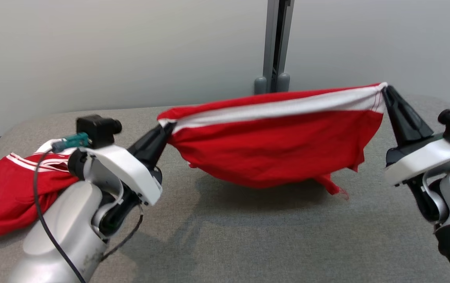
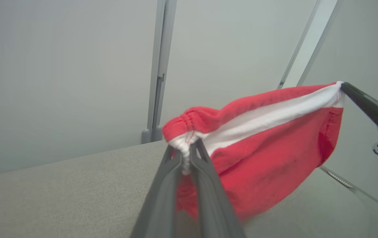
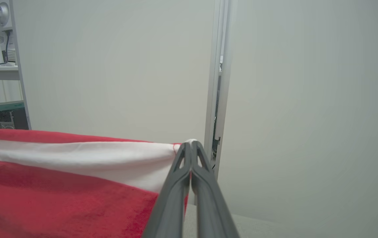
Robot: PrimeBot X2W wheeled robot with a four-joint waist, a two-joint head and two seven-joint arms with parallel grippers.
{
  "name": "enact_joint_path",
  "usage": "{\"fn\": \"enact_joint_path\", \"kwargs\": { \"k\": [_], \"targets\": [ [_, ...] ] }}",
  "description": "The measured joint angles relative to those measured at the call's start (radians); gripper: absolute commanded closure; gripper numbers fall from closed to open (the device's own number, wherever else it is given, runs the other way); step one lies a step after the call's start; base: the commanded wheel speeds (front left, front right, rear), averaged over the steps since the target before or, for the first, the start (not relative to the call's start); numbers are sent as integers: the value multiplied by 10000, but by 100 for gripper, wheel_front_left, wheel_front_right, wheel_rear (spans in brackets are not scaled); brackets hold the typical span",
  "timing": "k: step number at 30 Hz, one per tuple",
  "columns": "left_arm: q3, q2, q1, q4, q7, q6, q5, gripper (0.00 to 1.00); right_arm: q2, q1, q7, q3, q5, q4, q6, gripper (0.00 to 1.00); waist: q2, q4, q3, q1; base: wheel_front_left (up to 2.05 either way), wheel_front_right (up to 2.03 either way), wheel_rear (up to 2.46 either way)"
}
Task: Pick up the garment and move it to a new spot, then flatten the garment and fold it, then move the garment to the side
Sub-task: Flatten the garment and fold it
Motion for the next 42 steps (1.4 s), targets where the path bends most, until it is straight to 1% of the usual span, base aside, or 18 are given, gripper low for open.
{"fn": "enact_joint_path", "kwargs": {
  "k": [3, 6, 10, 13, 15, 17, 19, 20, 22, 24, 26, 28, 31, 32, 34, 37, 39, 42],
  "targets": [
    [414, 161, -493, -443, 673, 0, -995, 100, 4, -382, 0, -431, -343, -142, 0, 100, 0, -83, -122, 0, 0, 0, 0],
    [784, 90, -707, -704, 1312, 38, -1839, 100, 50, -606, 0, -717, -525, -316, 0, 100, 0, -162, -212, 0, 0, 0, 0],
    [959, 27, -786, -1058, 1954, 261, -2439, 100, 144, -659, 0, -777, -516, -502, 0, 100, 0, -246, -249, 0, 0, 0, 0],
    [917, 10, -844, -1269, 2286, 410, -2583, 100, 88, -684, 0, -648, -516, -477, 0, 100, 0, -287, -164, 0, 0, 0, 0],
    [844, 67, -1193, -1304, 2556, 527, -2508, 100, -38, -990, 2, -378, -506, -240, 0, 100, 0, -325, 28, 0, 0, 0, 0],
    [890, 67, -1641, -1151, 2673, 633, -2466, 100, -102, -1451, 0, -130, -410, -8, 0, 100, 0, -359, 221, 0, 0, 0, 0],
    [890, 155, -2330, -953, 2754, 748, -2155, 100, -228, -2127, 2, 190, -385, 295, 0, 100, 0, -402, 491, 0, 0, 0, 0],
    [836, 219, -2788, -840, 2752, 723, -1908, 100, -345, -2591, 0, 397, -474, 451, 0, 100, 0, -423, 672, 0, 0, 0, 0],
    [662, 332, -3835, -556, 2556, 675, -1172, 100, -510, -3683, 0, 652, -725, 811, 0, 100, 0, -469, 1097, 0, 0, 0, 0],
    [439, 384, -4792, -82, 2374, 581, -479, 100, -422, -4779, 0, 794, -729, 1141, 0, 100, 0, -523, 1573, 0, 0, 0, 0],
    [303, 303, -5632, 389, 2163, 466, -75, 100, -278, -5836, 0, 959, -897, 1438, 0, 100, 0, -590, 2069, 0, 0, 0, 0],
    [274, 192, -6586, 947, 1682, 422, 422, 100, -77, -6863, 0, 817, -974, 1724, 0, 100, 0, -674, 2585, 0, 0, 0, 0],
    [305, -102, -8083, 1756, 500, 451, 1172, 100, 111, -8126, 0, 293, -1365, 1960, 0, 100, 0, -802, 3350, 0, 0, 0, 0],
    [305, -102, -8083, 1756, 500, 451, 1172, 100, 111, -8126, 0, 293, -1365, 1960, 0, 100, 0, -802, 3350, 0, 0, 0, 0],
    [337, -397, -8830, 2341, -380, 579, 1567, 100, 259, -8621, 0, -211, -1816, 1948, 0, 100, 0, -884, 3834, 0, 0, 0, 0],
    [234, -811, -9412, 3241, -1524, 606, 2013, 100, 587, -8777, 0, -926, -2477, 1839, 0, 100, 0, -989, 4470, 0, 0, 0, 0],
    [146, -1068, -9587, 3843, -1962, 550, 2144, 100, 838, -8720, 0, -1294, -2752, 1791, 0, 100, 0, -1048, 4823, 0, 0, 0, 0],
    [50, -1407, -9595, 4629, -2263, 395, 2180, 100, 1183, -8287, 0, -1271, -2918, 1873, 0, 100, 0, -1114, 5233, 0, 0, 0, 0]
  ]
}}
